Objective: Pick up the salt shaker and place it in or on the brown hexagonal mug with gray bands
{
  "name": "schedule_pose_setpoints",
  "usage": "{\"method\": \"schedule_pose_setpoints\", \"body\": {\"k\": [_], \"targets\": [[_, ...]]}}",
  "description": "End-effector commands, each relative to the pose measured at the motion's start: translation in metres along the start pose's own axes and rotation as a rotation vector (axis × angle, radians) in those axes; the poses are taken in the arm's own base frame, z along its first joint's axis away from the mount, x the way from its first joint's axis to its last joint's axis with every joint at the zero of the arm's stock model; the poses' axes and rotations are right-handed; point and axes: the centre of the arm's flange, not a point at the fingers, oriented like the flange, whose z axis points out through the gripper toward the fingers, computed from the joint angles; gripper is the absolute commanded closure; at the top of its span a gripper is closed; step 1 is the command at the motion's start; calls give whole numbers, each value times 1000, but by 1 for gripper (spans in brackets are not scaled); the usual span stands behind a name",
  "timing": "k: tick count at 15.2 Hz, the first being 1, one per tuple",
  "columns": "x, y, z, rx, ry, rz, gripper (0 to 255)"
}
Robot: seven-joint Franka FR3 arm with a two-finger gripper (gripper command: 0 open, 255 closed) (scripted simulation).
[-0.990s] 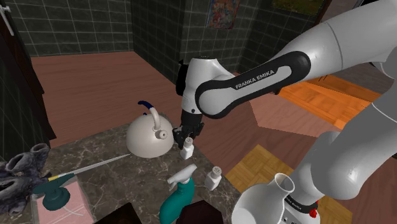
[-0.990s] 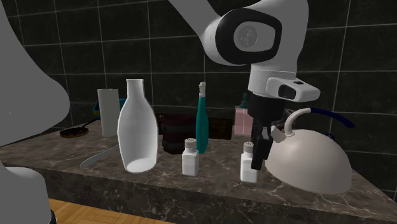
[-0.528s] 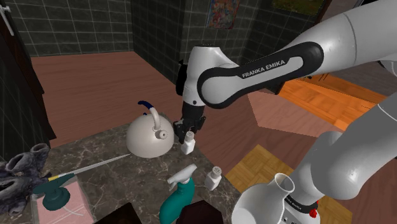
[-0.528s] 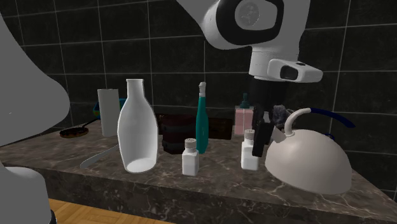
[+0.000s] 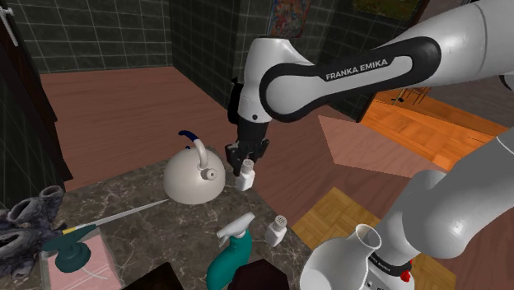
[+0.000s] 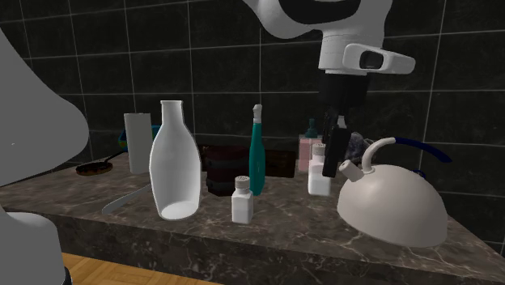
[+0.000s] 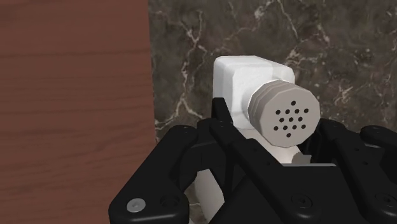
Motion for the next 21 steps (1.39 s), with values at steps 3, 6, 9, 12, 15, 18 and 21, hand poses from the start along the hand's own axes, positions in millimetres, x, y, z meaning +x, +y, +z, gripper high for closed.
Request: {"method": "schedule_pose_setpoints", "body": {"k": [3,6,9,12,15,18,21], "targets": [[-3,-2,-22,0,0,0,255],[-4,-4,-37,0,0,0,255],[-6,-5,-53,0,0,0,255],[-7,-7,-69,0,0,0,255],[-8,-9,-84,0,0,0,255],[-10,-10,-100,0,0,0,255],[-11,-12,-112,0,0,0,255]]}}
